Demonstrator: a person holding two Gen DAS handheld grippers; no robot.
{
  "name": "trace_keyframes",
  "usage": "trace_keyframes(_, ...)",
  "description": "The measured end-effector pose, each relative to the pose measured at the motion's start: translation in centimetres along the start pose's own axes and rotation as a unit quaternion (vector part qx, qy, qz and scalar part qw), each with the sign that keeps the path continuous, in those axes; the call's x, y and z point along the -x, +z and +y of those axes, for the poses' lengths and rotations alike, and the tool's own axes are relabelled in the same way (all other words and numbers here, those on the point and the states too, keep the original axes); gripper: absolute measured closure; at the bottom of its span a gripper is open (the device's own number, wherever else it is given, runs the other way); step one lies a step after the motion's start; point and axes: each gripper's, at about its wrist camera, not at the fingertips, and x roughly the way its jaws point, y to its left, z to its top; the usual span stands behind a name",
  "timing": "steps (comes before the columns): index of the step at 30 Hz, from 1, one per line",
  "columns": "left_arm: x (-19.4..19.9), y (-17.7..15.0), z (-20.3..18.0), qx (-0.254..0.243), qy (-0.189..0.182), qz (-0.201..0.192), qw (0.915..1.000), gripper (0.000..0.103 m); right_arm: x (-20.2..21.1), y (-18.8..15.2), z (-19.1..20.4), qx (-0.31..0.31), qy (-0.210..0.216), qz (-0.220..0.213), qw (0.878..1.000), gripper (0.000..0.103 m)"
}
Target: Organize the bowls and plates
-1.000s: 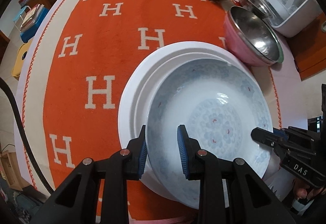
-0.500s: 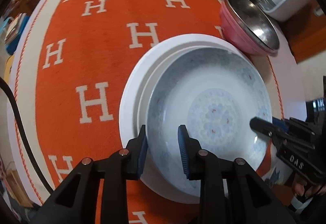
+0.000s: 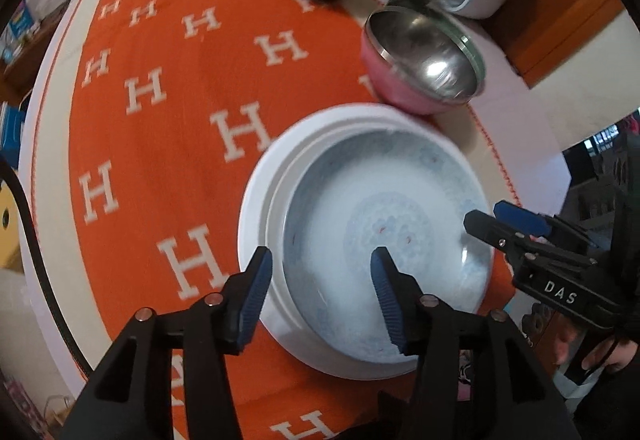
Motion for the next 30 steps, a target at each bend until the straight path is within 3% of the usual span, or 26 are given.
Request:
trace_keyframes(6, 2.4, 2.1, 0.3, -0.014, -0.024, -0.026, 0.9993, 0.04, 2.2, -0.9, -0.4, -0.022, -0.018, -0.049, 0.998, 0.048)
trace_keyframes(15, 5.2, 4.1, -2.2, -0.037, -0.02, -0.063, 0.9971, 0.037, 6.1, -0.8, -1.9, -0.022, -0.025, -0.158, 0.987, 0.048)
trace_keyframes(17, 5.9, 4.6, -3.1, -0.045, -0.018, -0.073, 0.9962, 0.029, 6.6, -0.5, -2.5, -0.023, -0.021, -0.177, 0.984, 0.048)
trace_keyframes(30, 6.9, 9.2, -9.8, -0.043, 0.01, -0.104, 0.9936, 0.023, 8.2, 3.7, -8.3, 0.017, 0.031, -0.2, 0.979, 0.048)
